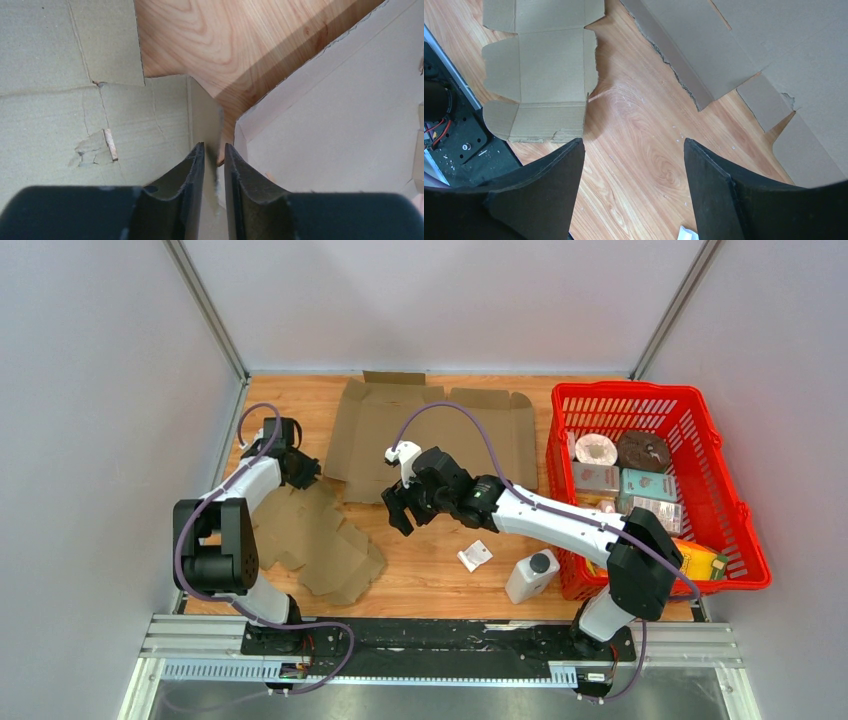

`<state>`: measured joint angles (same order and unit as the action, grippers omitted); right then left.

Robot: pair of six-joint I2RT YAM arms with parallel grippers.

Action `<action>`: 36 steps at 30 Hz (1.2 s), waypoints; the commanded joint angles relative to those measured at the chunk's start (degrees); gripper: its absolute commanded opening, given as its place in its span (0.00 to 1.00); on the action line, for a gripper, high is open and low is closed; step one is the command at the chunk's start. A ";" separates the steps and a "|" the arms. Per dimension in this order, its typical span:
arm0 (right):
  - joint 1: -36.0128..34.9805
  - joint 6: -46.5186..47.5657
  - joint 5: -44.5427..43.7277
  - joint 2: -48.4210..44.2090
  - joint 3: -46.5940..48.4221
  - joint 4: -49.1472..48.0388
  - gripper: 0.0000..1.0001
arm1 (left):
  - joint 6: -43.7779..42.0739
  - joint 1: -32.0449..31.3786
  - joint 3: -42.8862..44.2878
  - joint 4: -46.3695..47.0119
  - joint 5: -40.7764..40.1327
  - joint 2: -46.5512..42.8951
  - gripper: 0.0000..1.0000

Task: Fold the paper box

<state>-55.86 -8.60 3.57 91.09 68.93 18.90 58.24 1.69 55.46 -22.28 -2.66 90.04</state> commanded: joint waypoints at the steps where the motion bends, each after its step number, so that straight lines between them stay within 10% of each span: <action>1: -0.22 -0.36 -0.41 0.40 0.42 -2.63 0.75 | -1.63 0.33 -2.11 5.23 -0.77 -2.41 0.27; 7: -0.31 -1.07 0.47 0.49 0.42 -3.07 0.75 | -5.67 0.33 -4.40 8.13 0.37 -4.70 0.00; 26: -0.31 -3.00 -2.52 0.23 8.76 0.62 0.75 | -4.63 -3.80 -9.13 -5.14 5.55 -38.77 0.00; 36: -1.89 0.42 -0.94 0.22 12.63 -4.83 0.74 | 2.41 -9.78 -8.71 -9.70 6.26 -42.93 0.00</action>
<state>-56.12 -10.41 2.17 92.07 78.00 18.46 57.84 -6.55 44.99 -28.51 2.96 47.11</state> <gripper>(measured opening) 0.740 0.009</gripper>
